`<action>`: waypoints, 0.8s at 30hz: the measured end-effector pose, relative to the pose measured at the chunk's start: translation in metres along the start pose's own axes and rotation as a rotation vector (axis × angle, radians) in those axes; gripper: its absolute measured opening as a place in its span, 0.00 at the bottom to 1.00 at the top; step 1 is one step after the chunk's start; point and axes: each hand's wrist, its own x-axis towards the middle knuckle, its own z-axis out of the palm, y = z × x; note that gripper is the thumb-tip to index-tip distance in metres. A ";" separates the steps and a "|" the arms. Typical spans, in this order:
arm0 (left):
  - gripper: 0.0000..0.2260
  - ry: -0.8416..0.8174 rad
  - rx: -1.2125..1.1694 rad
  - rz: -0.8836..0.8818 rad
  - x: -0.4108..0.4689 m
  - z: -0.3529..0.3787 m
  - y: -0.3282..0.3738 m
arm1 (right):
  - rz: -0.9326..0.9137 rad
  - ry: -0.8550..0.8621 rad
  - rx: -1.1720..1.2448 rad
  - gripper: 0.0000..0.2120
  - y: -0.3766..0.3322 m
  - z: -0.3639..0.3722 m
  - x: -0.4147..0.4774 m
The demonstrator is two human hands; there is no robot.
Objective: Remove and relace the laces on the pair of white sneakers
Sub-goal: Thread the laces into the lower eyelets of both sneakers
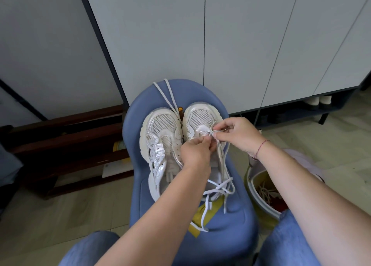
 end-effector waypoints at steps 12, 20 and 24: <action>0.07 -0.114 0.155 0.197 -0.068 -0.074 0.021 | -0.007 0.077 -0.090 0.07 -0.004 0.005 -0.006; 0.09 -0.216 0.121 0.143 -0.062 -0.078 -0.006 | 0.069 0.232 -0.137 0.10 -0.013 0.018 -0.039; 0.07 -0.278 0.163 0.223 -0.058 -0.075 -0.008 | 0.226 0.036 -0.249 0.20 -0.010 0.023 -0.041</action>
